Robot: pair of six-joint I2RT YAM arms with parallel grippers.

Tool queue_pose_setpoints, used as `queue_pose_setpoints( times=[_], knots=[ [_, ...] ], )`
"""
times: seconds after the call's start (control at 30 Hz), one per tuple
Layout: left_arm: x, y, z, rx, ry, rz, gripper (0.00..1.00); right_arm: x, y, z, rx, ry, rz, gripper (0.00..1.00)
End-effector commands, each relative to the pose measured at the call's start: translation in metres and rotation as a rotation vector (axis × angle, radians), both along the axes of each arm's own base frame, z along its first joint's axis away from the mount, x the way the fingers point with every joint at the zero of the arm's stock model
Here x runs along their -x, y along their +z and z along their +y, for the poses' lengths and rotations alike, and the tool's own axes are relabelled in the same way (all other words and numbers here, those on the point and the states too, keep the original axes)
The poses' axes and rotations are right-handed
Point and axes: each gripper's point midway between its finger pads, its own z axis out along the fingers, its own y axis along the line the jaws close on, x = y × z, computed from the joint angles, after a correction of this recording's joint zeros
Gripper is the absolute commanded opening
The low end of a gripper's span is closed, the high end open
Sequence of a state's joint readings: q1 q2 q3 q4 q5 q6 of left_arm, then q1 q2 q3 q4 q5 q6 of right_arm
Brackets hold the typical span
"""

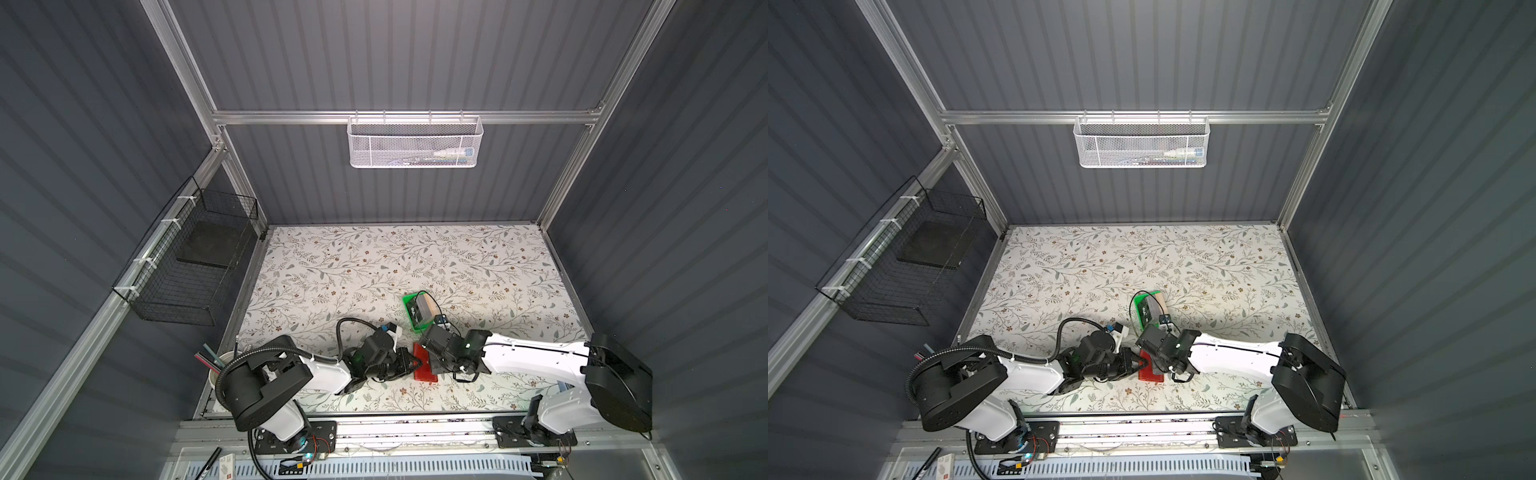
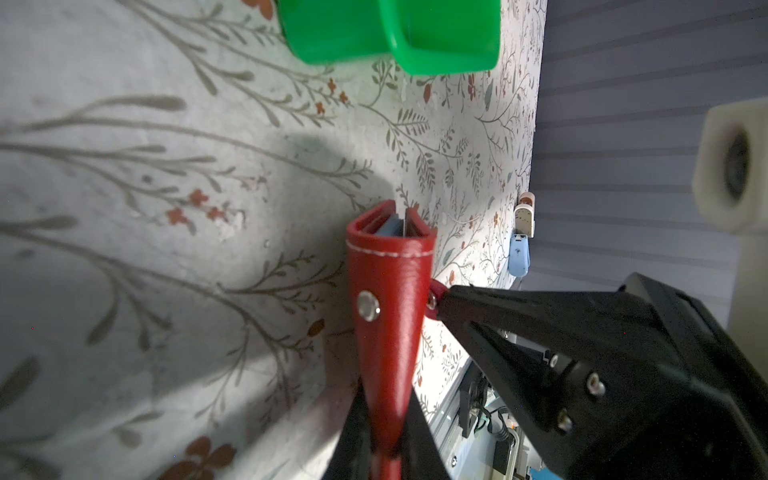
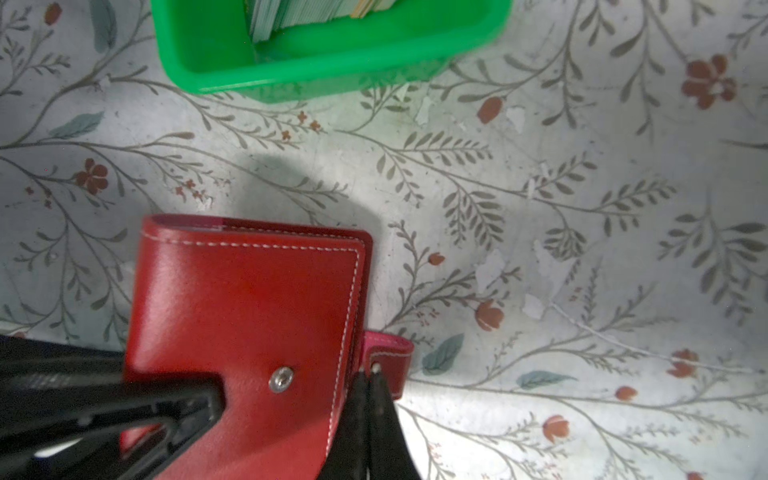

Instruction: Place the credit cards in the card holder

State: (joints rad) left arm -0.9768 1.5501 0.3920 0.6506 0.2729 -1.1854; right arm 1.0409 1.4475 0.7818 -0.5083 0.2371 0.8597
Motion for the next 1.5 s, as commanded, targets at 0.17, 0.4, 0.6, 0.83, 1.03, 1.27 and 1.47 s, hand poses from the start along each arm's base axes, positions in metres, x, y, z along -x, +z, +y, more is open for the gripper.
queue_pose_setpoints(
  times=[0.17,0.4,0.6,0.83,1.03,1.27,1.47],
  knots=[
    [0.002,-0.001,0.003,-0.044,-0.015,-0.022,0.2,0.001,0.003,-0.005,-0.007,0.001,-0.014,0.04],
    [0.002,-0.003,0.008,-0.101,-0.014,-0.028,0.29,0.0,0.013,-0.002,-0.033,0.017,-0.035,0.05],
    [-0.001,0.002,0.015,-0.148,0.004,-0.041,0.45,-0.001,0.03,-0.002,-0.044,0.025,-0.063,0.05],
    [-0.003,0.017,0.018,-0.159,0.011,-0.065,0.68,-0.004,0.055,0.005,-0.06,0.057,-0.098,0.05],
    [-0.002,0.022,0.018,-0.148,0.012,-0.067,0.7,-0.002,0.072,0.011,-0.073,0.075,-0.128,0.06],
    [-0.002,0.029,0.017,-0.133,0.005,-0.077,0.81,0.001,0.085,0.017,-0.099,0.096,-0.149,0.06],
    [-0.001,0.027,0.018,-0.14,0.003,-0.072,0.86,0.002,0.091,0.019,-0.098,0.104,-0.16,0.06]
  ],
)
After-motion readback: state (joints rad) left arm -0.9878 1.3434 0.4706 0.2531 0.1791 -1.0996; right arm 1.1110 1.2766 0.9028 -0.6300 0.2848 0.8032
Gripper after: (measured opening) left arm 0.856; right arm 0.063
